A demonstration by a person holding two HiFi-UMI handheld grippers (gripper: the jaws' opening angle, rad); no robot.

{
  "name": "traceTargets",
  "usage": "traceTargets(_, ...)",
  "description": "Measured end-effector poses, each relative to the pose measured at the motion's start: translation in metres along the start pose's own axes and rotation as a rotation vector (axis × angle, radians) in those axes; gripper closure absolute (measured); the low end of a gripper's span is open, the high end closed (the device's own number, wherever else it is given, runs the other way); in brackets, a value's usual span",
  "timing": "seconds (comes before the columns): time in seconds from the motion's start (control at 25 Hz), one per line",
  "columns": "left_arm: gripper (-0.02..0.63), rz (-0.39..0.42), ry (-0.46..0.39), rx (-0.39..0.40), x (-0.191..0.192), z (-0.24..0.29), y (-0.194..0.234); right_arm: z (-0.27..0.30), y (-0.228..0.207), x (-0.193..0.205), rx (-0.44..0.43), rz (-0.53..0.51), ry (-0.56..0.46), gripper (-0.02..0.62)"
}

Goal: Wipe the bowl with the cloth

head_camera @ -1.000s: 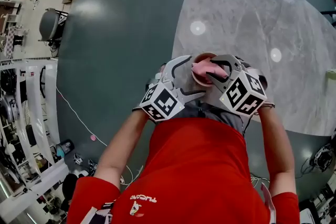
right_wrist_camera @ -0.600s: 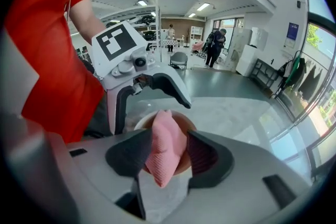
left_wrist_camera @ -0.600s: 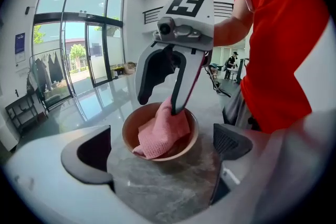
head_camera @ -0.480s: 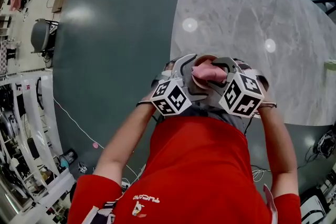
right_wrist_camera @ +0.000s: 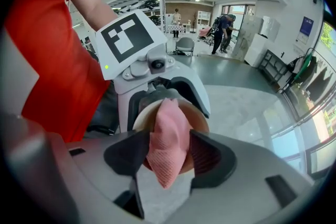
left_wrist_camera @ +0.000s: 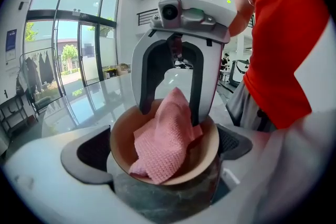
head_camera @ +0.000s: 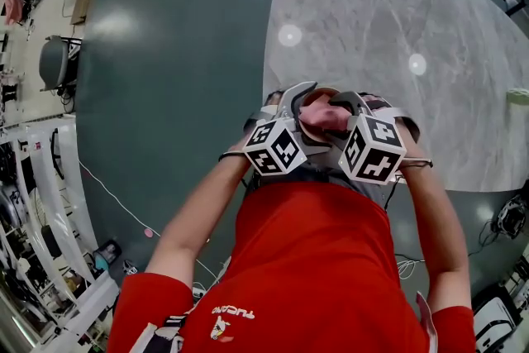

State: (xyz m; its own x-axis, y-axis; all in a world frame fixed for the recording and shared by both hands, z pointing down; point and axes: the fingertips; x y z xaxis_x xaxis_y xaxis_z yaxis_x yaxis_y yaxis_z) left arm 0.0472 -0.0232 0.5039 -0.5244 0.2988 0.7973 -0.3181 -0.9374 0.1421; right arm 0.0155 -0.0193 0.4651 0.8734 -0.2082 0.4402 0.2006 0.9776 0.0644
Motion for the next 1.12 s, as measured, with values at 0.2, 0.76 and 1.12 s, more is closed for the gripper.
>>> traceTargets(0.2,0.020,0.011,-0.008,0.021,-0.002,0.003,0.001,0.009,0.000,0.001,-0.025,0.003,0.007,0.385)
traceTargets(0.76,0.021,0.049,0.004,0.049,-0.007,0.001,-0.001,0.014,0.001,0.002,-0.038,0.015,0.014,0.385)
traceTargets(1.12,0.021,0.057,0.006,0.042,-0.009,0.000,0.000,0.012,-0.003,0.009,-0.018,0.000,0.042,0.476)
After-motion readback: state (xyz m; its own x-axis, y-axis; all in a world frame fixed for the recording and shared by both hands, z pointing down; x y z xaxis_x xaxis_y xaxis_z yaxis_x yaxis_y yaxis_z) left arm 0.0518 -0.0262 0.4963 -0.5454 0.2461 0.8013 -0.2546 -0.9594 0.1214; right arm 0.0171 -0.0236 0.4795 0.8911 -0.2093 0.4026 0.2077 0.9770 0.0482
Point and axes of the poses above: the fingertips, and each gripper's own axes: z forward along the fingers, y to its left, x out of its underside, and after that the axes turned 10 degrees about -z, right-handed
